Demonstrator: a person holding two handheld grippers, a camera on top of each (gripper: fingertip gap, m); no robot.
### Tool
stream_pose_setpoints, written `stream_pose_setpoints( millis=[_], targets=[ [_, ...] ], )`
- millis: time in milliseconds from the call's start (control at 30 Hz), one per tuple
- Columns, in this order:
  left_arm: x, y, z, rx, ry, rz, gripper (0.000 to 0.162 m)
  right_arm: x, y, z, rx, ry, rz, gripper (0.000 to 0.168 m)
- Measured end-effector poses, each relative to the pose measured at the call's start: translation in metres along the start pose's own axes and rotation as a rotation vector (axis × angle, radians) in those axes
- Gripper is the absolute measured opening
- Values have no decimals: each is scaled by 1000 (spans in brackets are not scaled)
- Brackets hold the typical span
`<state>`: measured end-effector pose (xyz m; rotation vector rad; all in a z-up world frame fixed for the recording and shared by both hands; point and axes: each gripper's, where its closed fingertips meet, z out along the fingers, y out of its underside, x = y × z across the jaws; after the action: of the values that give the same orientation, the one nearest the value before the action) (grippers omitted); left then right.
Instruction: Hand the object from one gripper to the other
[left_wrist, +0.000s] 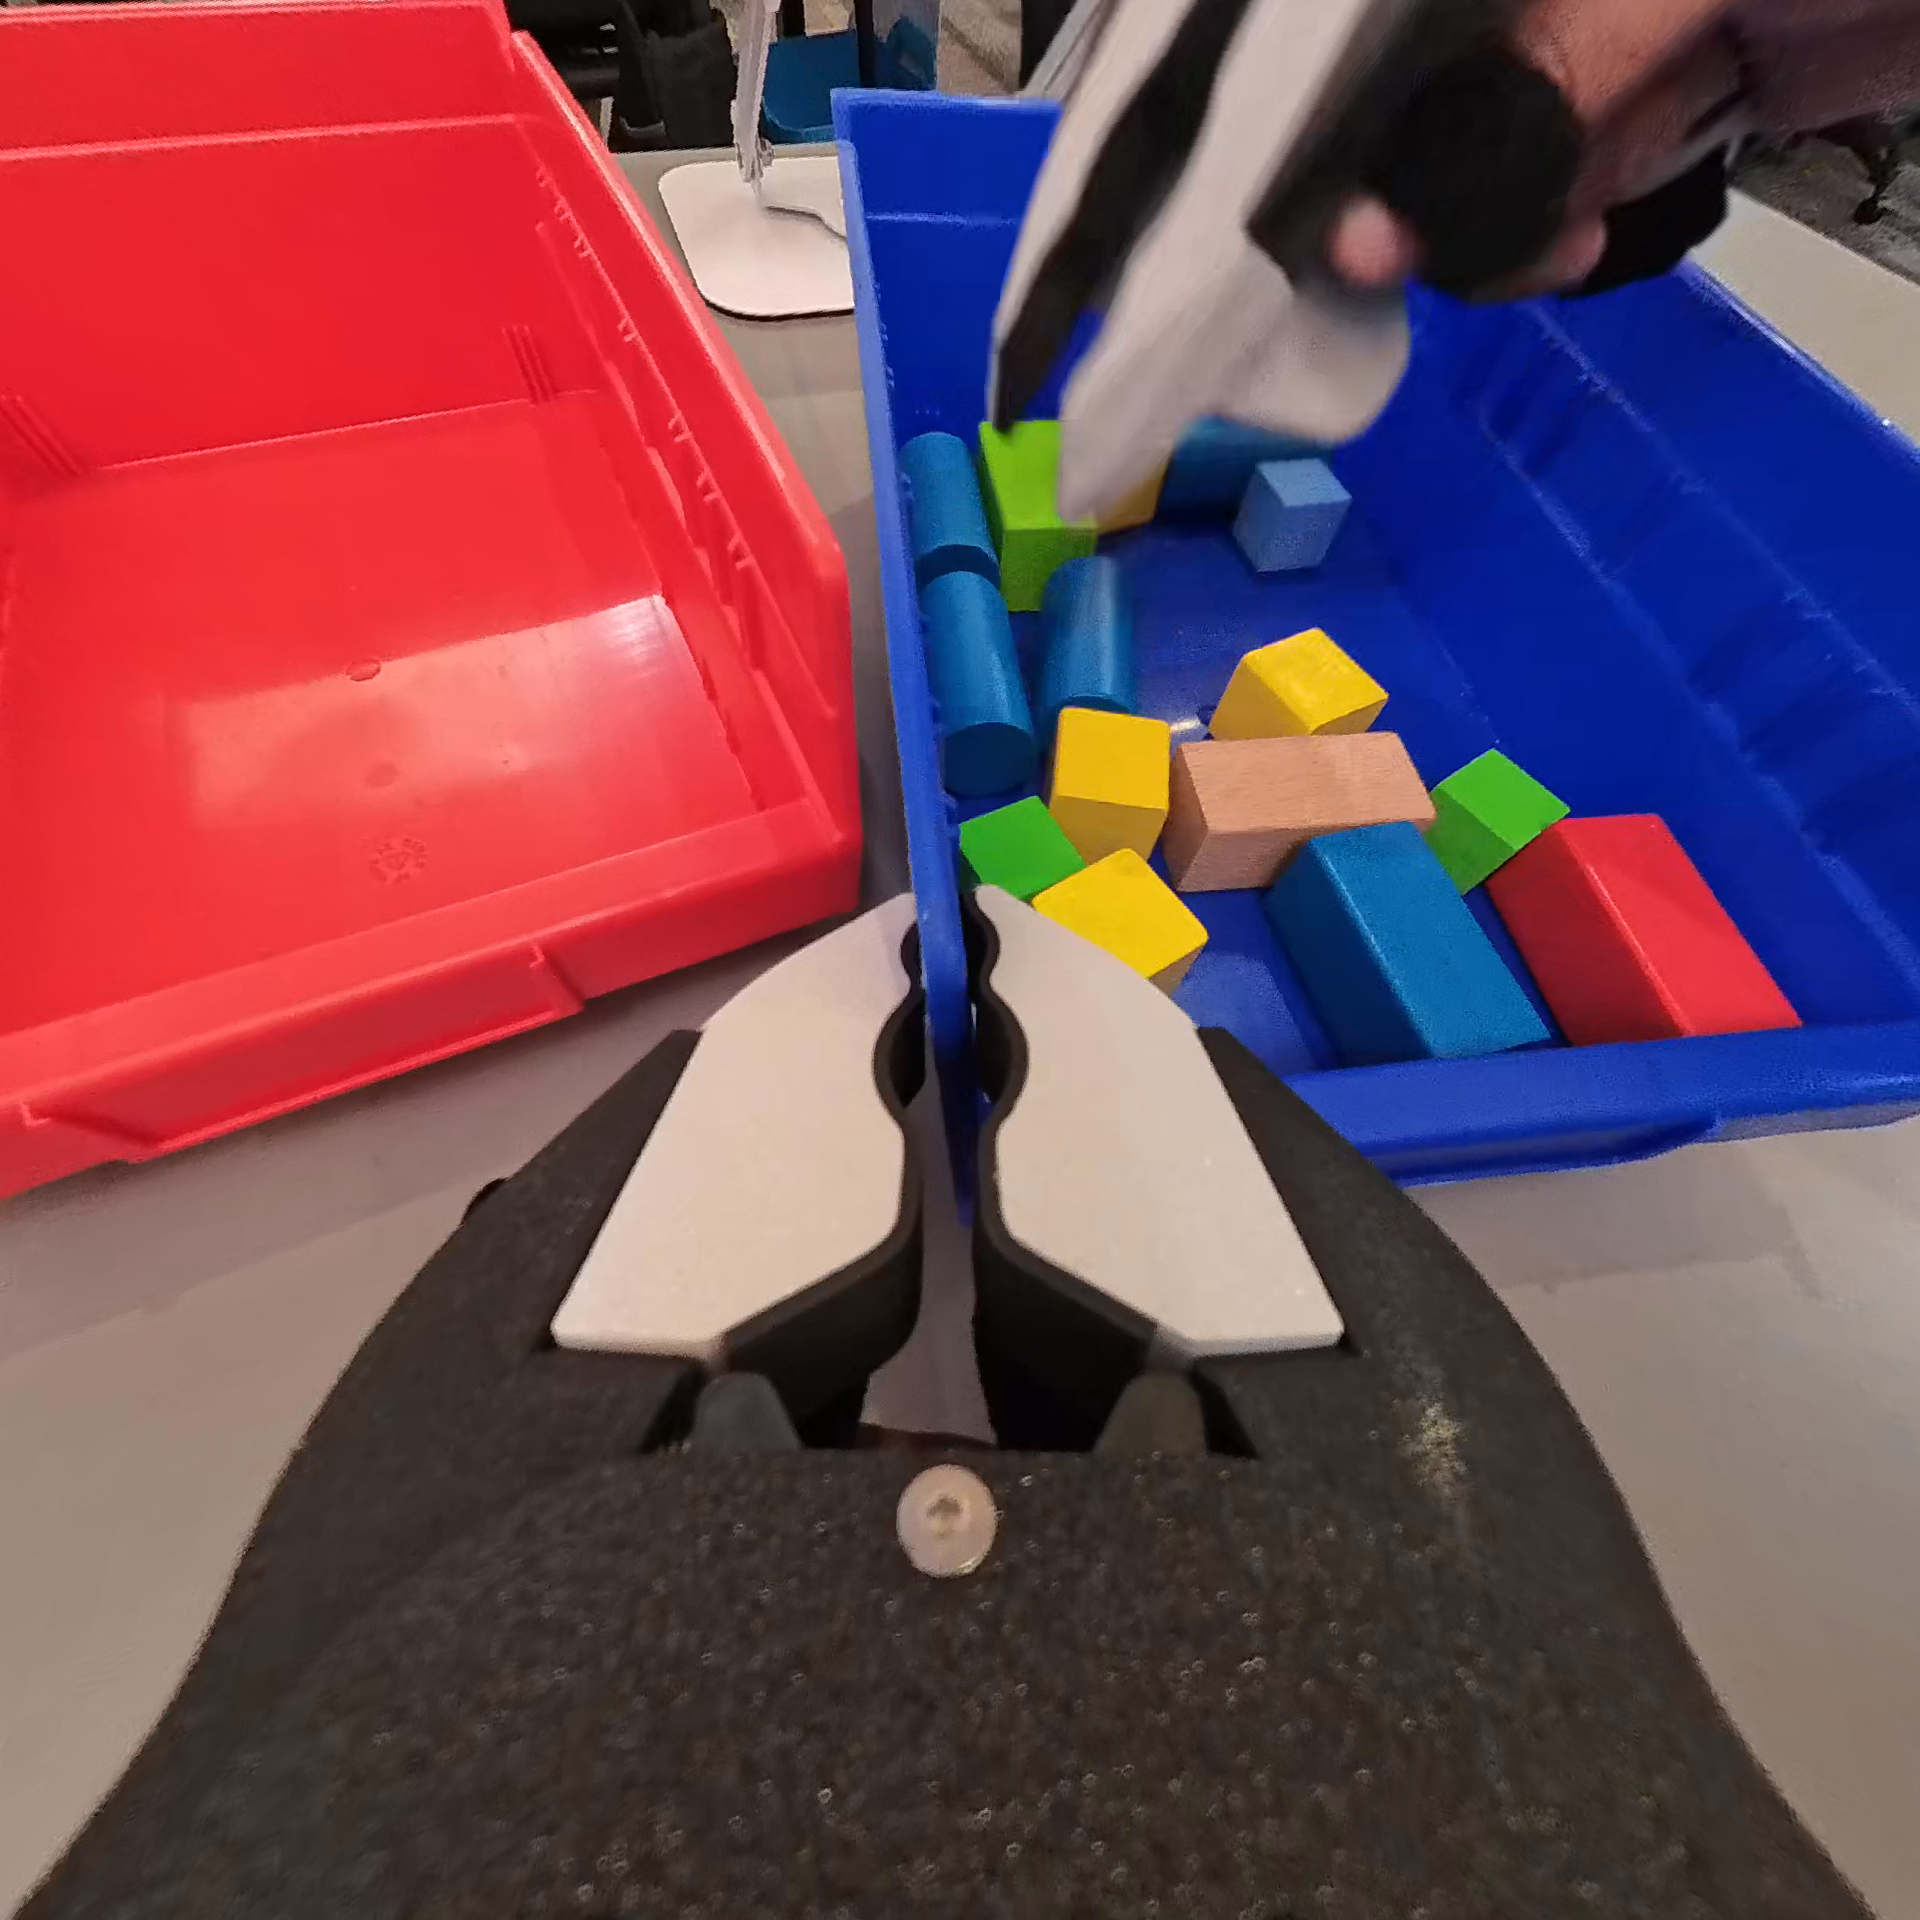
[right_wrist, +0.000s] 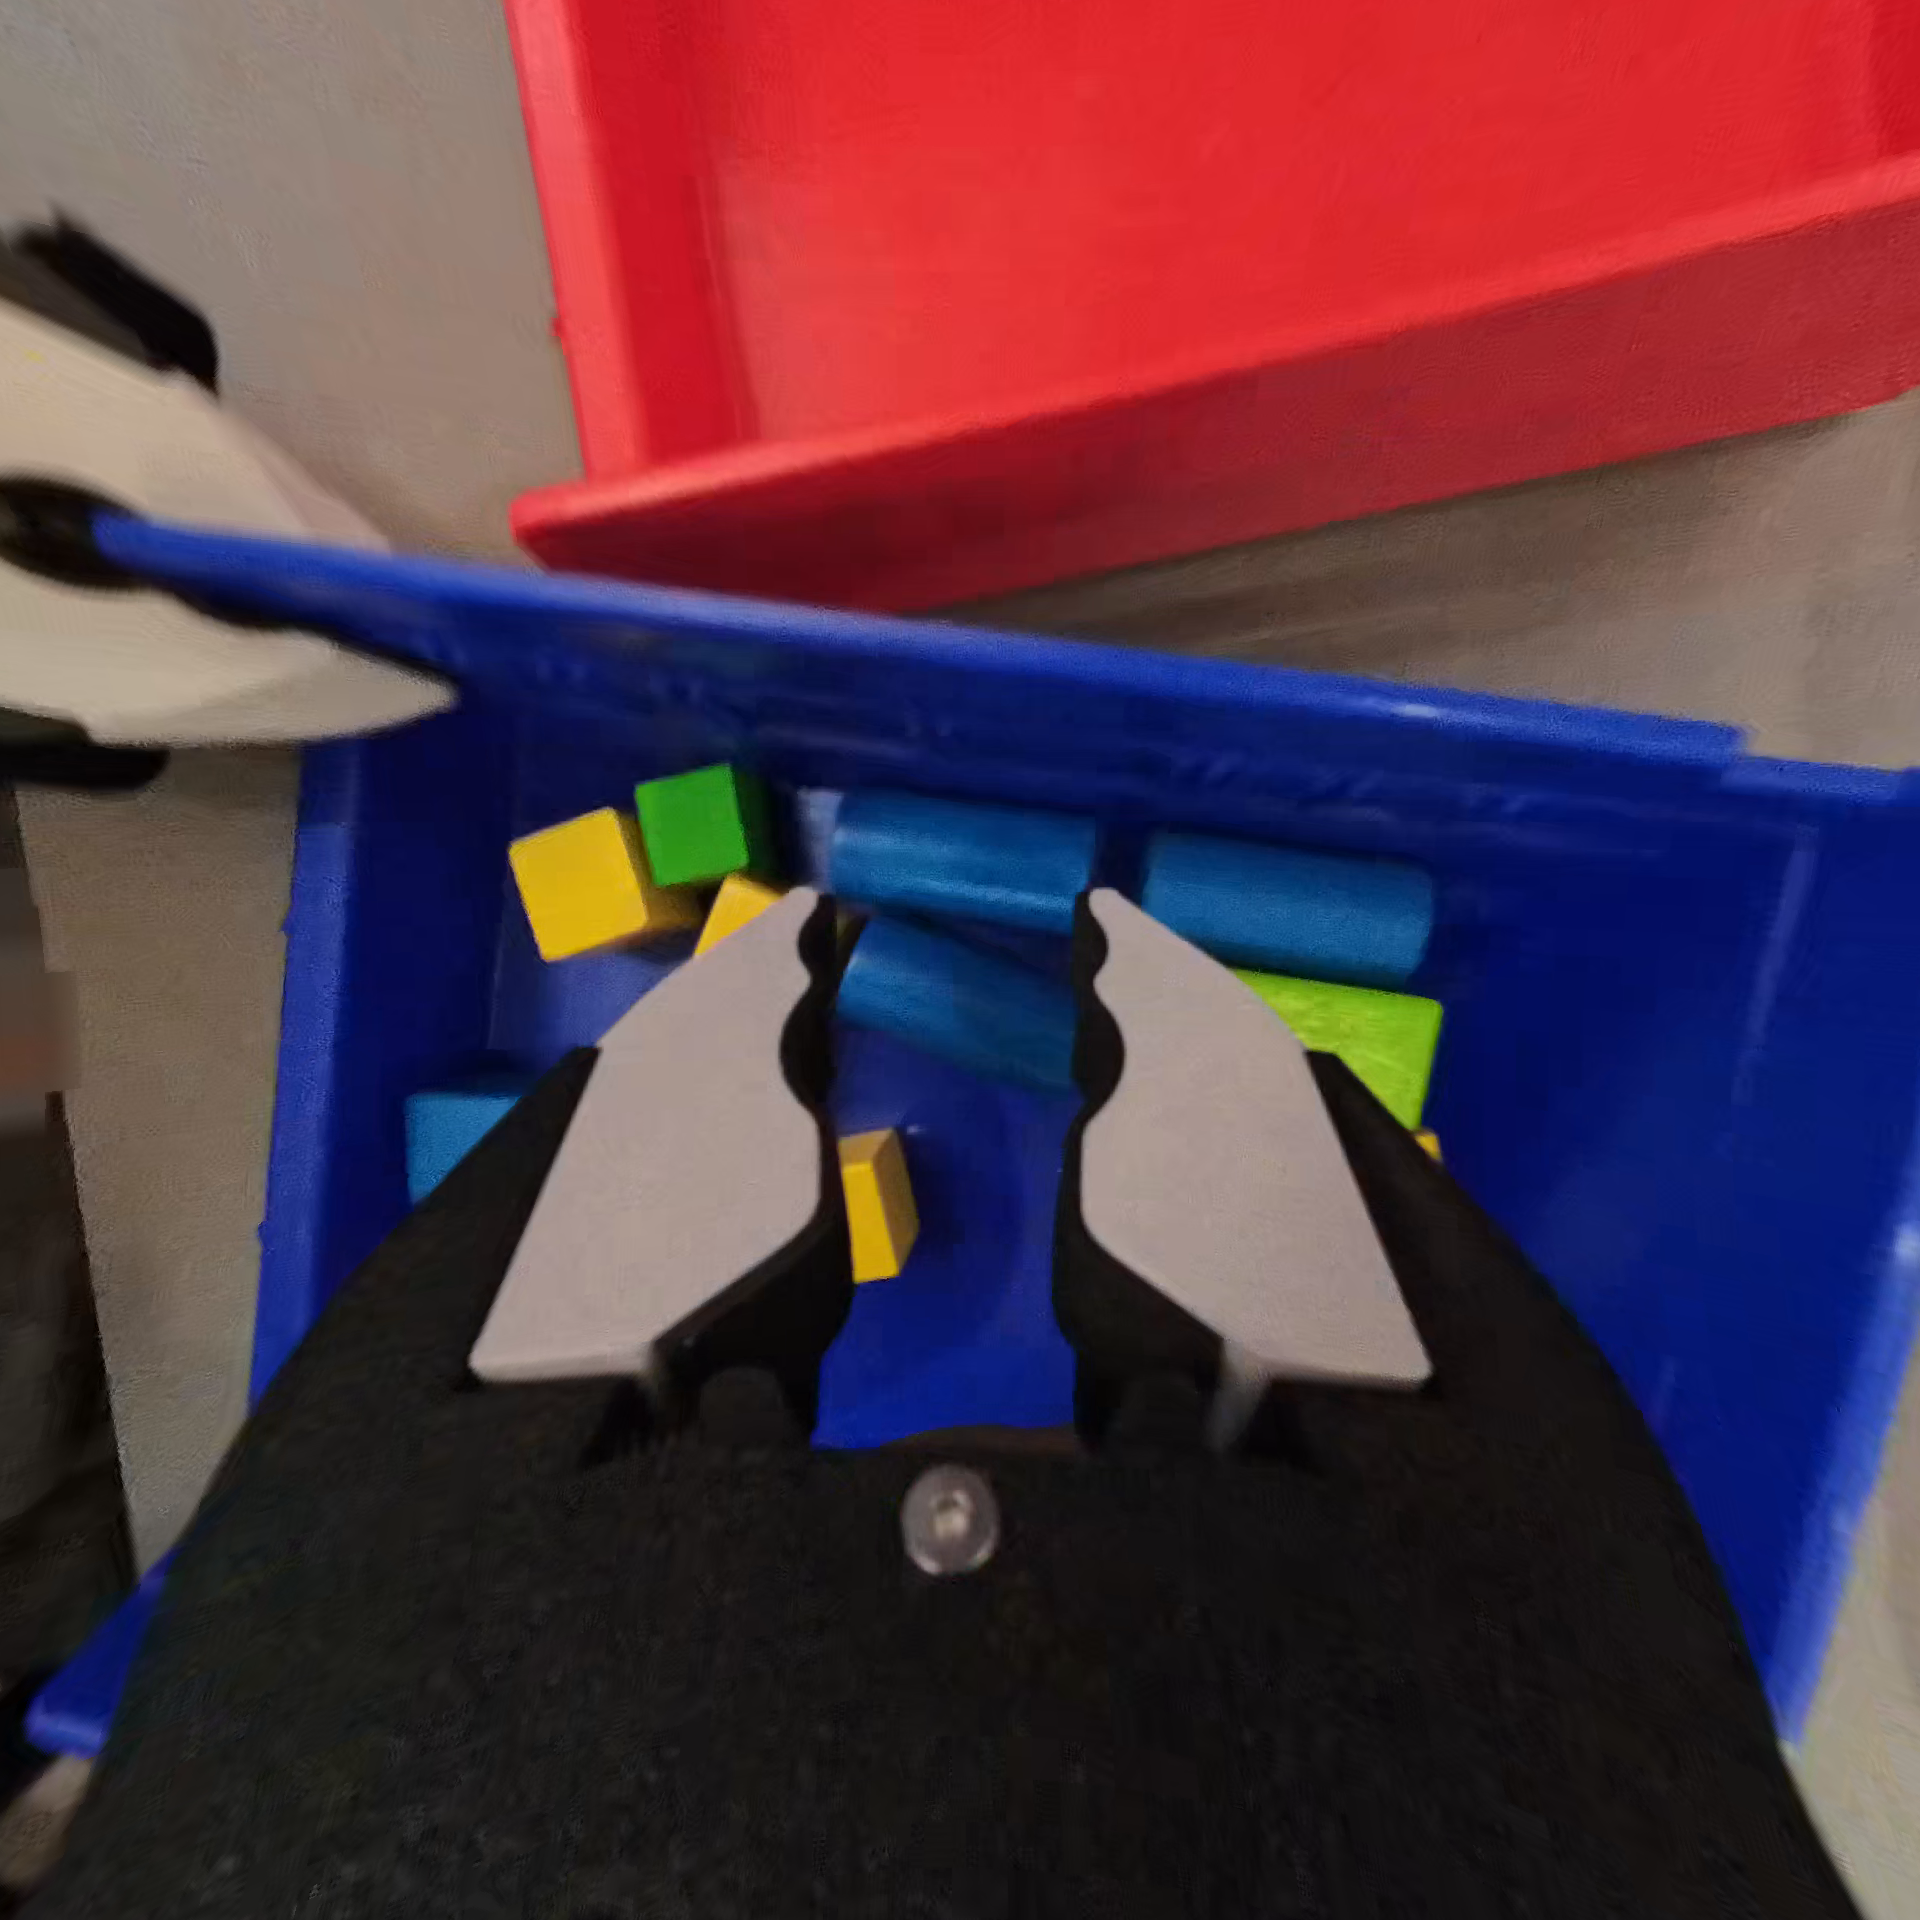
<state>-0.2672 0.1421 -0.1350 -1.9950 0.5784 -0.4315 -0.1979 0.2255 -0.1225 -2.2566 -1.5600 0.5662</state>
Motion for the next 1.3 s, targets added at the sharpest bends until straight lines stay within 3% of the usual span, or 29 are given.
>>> stream_pose_setpoints(
  millis=[100,267,333,433,500,533,600,633,767,900,1033,1100,1133,1200,1233,1267,1300],
  targets=[
    [0,0,0,-1,-4,1,3,51,4,-9,-15,250,96,48],
    [0,0,0,0,-2,-3,3,93,11,20,37,447,215,69],
    [0,0,0,2,-3,-7,3,97,15,26,26,471,206,59],
    [0,0,0,-5,-27,-9,3,74,50,41,-202,294,277,65],
    [0,0,0,-9,-40,-9,3,30,74,32,-409,88,299,55],
    [-1,0,1,-10,-38,-10,3,0,84,22,-513,-50,293,37],
    [0,0,2,-8,-25,-8,3,-15,103,-5,-657,-25,179,35],
    [0,-1,2,-9,-23,-7,3,-23,102,-14,-665,-28,149,45],
    [0,-1,2,-6,-16,-10,3,-51,64,-18,-425,-50,31,45],
    [0,-1,2,-2,-11,-22,3,-70,25,20,-112,-52,-85,53],
    [0,-1,2,0,-10,-24,3,-64,20,52,-36,-52,-109,57],
    [1,-1,2,2,-5,-26,3,-37,46,50,-214,34,-106,35],
    [2,0,2,3,-2,-26,4,-16,56,43,-264,125,-99,34],
    [3,-1,2,1,-1,-18,3,38,90,10,-496,350,-182,37],
    [3,-1,3,2,2,-19,3,56,101,-8,-577,415,-213,60],
    [4,-1,3,0,4,-19,3,61,101,-18,-559,410,-170,73],
    [4,-1,3,0,3,-17,3,59,96,-26,-515,370,-112,65]
  ],
)
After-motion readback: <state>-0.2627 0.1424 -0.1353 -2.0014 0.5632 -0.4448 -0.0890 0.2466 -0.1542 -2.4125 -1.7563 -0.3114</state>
